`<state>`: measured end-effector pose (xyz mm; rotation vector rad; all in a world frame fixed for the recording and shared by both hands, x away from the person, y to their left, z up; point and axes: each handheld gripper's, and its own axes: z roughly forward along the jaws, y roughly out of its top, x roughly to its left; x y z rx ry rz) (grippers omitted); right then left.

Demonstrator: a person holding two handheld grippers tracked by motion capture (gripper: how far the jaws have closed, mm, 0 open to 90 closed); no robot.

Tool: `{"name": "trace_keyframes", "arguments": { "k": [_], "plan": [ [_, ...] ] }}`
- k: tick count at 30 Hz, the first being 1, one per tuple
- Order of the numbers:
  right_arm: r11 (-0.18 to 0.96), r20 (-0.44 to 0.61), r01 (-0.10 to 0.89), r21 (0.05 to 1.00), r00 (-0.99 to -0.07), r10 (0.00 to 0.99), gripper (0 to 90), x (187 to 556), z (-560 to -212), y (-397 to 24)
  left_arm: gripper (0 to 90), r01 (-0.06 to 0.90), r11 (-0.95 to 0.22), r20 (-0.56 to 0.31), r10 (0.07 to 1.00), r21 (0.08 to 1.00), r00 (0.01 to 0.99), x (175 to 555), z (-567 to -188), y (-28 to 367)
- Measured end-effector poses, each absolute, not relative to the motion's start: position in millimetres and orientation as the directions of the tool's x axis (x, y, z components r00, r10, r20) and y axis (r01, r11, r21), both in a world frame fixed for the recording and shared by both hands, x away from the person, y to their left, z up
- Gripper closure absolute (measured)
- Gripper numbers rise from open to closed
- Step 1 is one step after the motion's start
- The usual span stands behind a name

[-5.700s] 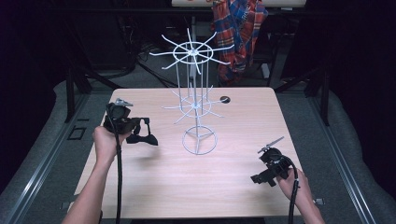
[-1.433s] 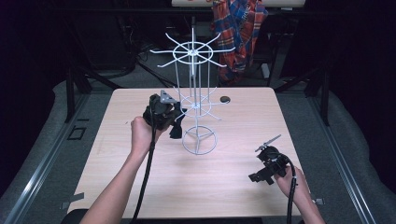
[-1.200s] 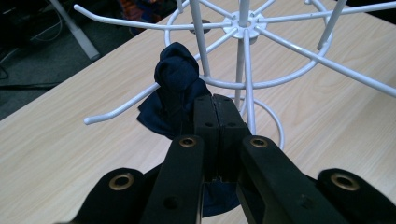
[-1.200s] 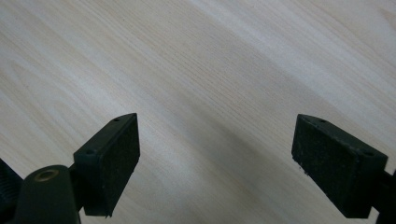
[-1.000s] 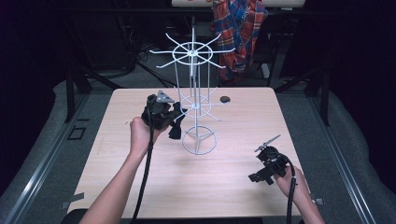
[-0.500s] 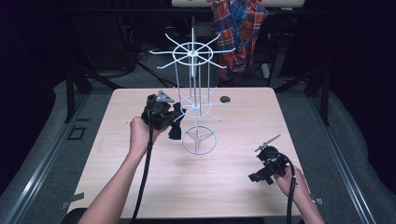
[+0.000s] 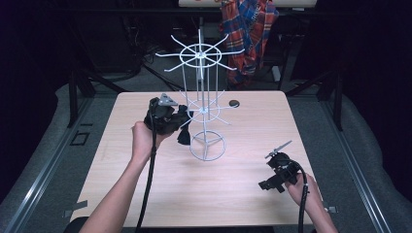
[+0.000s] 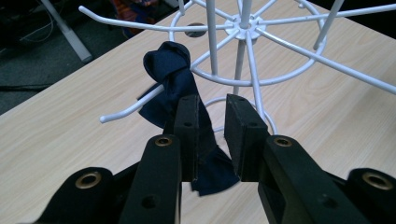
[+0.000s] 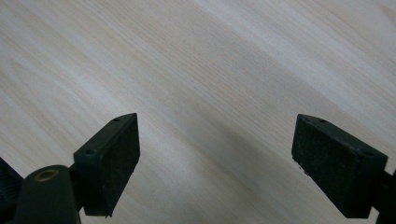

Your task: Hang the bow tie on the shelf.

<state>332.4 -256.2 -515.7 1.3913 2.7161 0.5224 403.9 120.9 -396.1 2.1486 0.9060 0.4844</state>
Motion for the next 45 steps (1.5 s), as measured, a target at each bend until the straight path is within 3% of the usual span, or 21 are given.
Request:
{"name": "trace_keyframes", "arguments": {
  "k": [5, 6, 13, 28, 37, 45],
  "plan": [
    [0.506, 0.12, 0.791, 0.344, -0.571, 0.812, 15.1, 330, -518, -255, 73.0, 0.462, -0.462, 0.035, 0.735, 0.757, 0.678, 403, -395, 128],
    [0.543, 0.104, 0.78, 0.31, -0.595, 0.797, 15.1, 332, -515, -256, 72.4, 0.46, -0.463, 0.036, 0.734, 0.758, 0.678, 403, -395, 129],
    [0.541, 0.1, 0.781, 0.312, -0.593, 0.799, 15.1, 332, -515, -256, 68.9, 0.464, -0.453, 0.043, 0.749, 0.761, 0.661, 399, -391, 140],
    [0.536, 0.1, 0.785, 0.31, -0.588, 0.803, 15.3, 334, -516, -257, 42.0, 0.498, -0.419, 0.057, 0.805, 0.759, 0.591, 389, -387, 171],
    [0.511, 0.088, 0.774, 0.375, -0.578, 0.811, 15.4, 333, -505, -258, 28.8, 0.543, -0.416, 0.064, 0.832, 0.729, 0.551, 378, -390, 204],
    [0.555, 0.087, 0.741, 0.379, -0.625, 0.776, 15.0, 331, -501, -251, 16.3, 0.589, -0.392, 0.053, 0.859, 0.706, 0.509, 367, -406, 232]
  ]
}}
